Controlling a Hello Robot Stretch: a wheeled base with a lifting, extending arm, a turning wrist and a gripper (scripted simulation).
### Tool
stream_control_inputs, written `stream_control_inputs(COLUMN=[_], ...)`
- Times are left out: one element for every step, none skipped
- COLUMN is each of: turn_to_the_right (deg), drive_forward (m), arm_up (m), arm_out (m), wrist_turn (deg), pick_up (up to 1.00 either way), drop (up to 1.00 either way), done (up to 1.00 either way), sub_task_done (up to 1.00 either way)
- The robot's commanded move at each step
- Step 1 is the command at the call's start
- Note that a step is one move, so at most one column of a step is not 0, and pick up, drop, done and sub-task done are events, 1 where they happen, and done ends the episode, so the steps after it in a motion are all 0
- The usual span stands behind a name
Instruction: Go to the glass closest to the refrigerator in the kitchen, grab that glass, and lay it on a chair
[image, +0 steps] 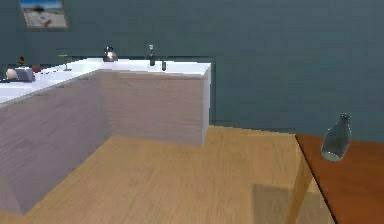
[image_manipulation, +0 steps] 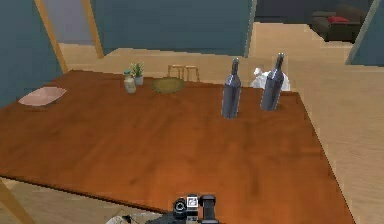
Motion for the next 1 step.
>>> stream_control_inputs(turn_to_the_right=[0.0], drive_forward=[0.00], arm_up=[0.00], arm_out=[0.00], wrist_turn=[0.0], pick_up=[0.00], drop=[1.00], done=[0.00], sub_task_done=[0.00])
